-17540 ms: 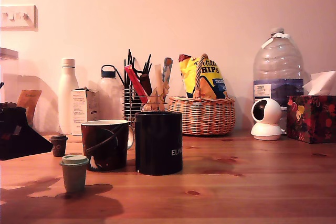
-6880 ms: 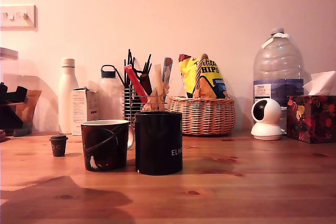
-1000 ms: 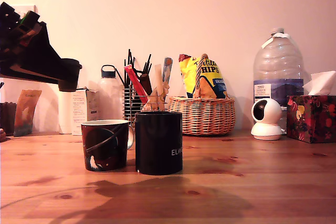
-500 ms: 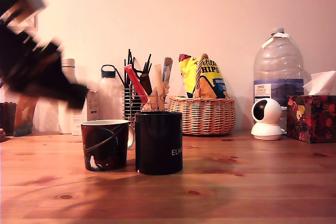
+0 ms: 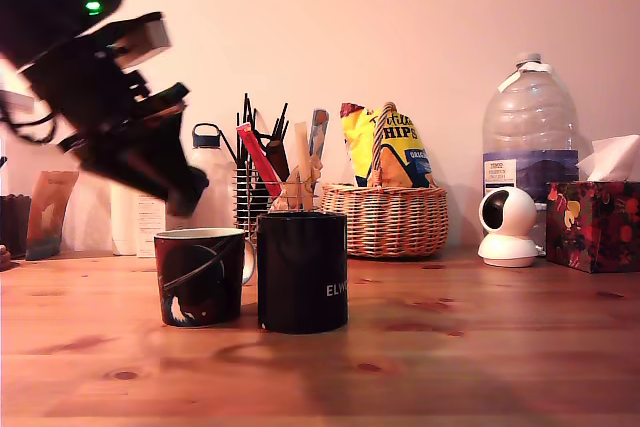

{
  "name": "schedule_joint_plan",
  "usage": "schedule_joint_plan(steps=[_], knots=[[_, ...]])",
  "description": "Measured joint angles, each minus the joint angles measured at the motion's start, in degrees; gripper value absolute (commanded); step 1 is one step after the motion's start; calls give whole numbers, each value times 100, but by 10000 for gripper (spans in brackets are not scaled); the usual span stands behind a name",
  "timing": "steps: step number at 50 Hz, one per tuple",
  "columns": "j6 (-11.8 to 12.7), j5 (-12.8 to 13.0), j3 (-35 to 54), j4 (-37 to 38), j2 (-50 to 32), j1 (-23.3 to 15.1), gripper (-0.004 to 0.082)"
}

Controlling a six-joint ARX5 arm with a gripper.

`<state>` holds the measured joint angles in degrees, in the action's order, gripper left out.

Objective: Pick up the coffee capsules from the table one by one and drop them inside the nearest coffee cup

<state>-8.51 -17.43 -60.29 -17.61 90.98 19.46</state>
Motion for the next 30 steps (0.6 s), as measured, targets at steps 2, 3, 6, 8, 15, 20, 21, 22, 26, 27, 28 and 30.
schedule_joint_plan(steps=[2,3,6,8,15,20,21,22,26,27,28,30], knots=[[-52,2,-120,-92,50,0,108],[-55,2,-177,-136,77,0,108],[-68,2,-264,-212,125,7,108],[-68,7,-291,-234,144,22,108],[-74,61,-291,-297,177,105,108],[-79,109,-291,-343,203,177,108],[-79,109,-291,-348,208,188,108],[-81,131,-291,-354,210,192,108],[-92,144,-291,-428,216,195,108],[-92,144,-291,-442,216,195,108],[-92,144,-291,-459,216,195,108],[-94,146,-291,-487,216,195,111]])
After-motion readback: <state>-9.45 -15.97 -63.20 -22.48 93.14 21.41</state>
